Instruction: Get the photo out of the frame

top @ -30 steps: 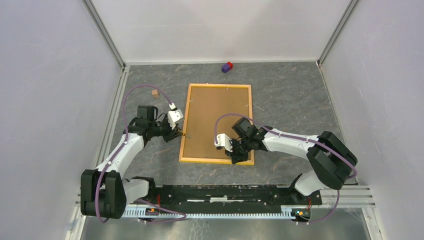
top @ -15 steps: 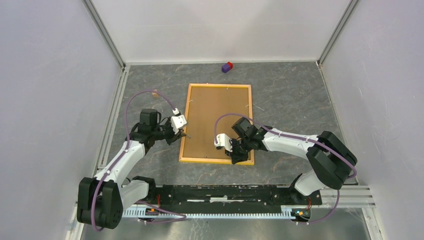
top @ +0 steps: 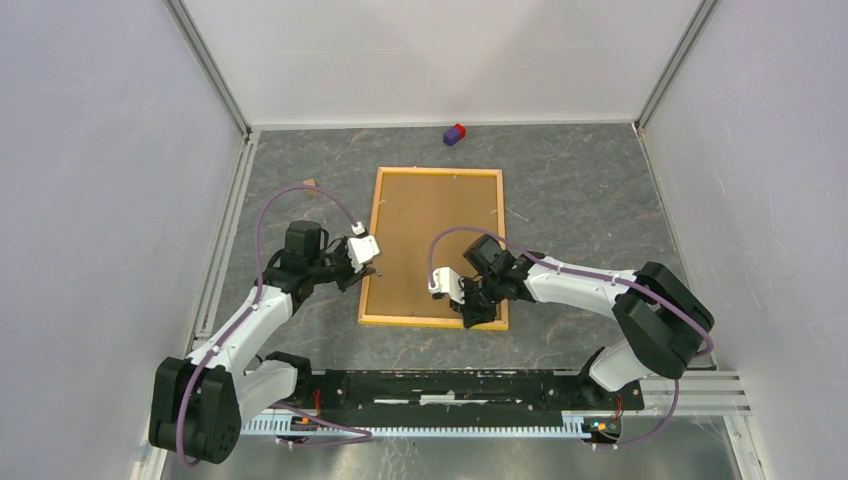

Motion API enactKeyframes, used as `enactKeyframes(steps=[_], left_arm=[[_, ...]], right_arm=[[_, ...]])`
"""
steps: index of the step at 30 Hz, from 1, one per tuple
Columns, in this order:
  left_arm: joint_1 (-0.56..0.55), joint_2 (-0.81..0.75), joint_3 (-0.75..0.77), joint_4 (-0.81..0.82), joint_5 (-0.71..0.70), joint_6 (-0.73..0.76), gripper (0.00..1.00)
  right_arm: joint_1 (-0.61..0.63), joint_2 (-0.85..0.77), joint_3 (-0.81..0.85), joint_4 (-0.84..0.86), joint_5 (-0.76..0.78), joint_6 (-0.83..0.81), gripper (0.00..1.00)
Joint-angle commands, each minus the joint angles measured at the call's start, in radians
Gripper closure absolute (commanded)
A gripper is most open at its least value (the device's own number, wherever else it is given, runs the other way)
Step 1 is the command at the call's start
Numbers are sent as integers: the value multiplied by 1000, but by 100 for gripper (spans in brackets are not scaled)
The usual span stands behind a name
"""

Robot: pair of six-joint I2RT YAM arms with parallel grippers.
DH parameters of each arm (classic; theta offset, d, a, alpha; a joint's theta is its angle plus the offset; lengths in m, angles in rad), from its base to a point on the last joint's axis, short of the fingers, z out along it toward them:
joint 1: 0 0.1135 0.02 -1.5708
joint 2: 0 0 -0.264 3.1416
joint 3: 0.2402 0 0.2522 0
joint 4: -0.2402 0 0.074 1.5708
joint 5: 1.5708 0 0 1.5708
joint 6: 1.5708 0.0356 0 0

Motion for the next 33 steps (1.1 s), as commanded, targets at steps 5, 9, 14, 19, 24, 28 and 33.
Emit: enactKeyframes(steps=[5,9,14,19,24,28,33], left_arm=[[-23,33,34,-342,4,4,98],[-33,78,94,-441,-120,60,98],[-33,65,70,-454,-202,113,98],[-35,62,44,-480,-251,179,98],[-35,63,30,-500,-279,213,96],[-36,72,19,-485,-289,209,98],[-34,80,18,-434,-335,155,98]], right_arm=[[29,74,-37,50,41,-10,100],[29,72,-37,51,40,-10,100],[29,72,-34,50,40,-12,100],[29,68,-37,52,40,-12,100],[29,70,-33,50,39,-11,100],[29,70,-33,50,39,-11,100],[30,68,-34,50,41,-13,100]])
